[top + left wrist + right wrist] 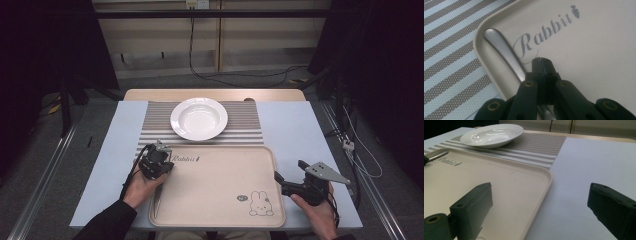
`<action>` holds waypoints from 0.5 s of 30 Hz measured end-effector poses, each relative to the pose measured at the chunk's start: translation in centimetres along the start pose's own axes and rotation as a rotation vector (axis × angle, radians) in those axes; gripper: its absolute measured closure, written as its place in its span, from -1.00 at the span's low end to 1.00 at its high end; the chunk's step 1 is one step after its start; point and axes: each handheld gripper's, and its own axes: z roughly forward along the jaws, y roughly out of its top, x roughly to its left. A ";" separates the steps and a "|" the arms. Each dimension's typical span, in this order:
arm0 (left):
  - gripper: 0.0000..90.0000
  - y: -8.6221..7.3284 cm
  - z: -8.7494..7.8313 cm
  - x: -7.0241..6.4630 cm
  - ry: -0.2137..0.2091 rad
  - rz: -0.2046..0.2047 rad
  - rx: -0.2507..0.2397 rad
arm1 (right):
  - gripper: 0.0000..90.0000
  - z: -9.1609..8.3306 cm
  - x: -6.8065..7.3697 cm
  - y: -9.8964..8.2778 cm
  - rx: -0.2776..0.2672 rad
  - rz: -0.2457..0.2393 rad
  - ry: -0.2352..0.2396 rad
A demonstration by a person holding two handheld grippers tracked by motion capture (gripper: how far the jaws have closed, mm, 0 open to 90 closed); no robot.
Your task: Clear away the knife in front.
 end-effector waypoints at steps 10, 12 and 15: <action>0.89 -0.4 -0.3 0.1 -0.008 -0.022 -0.043 | -0.87 0.0 0.0 0.0 -0.002 -0.005 0.002; 0.85 -0.4 -0.5 0.1 -0.021 -0.012 -0.066 | -0.87 0.1 -0.1 0.0 0.000 -0.002 0.001; 0.68 -0.3 -1.1 0.0 -0.022 -0.013 -0.118 | -0.87 0.1 0.0 0.0 0.000 -0.004 0.003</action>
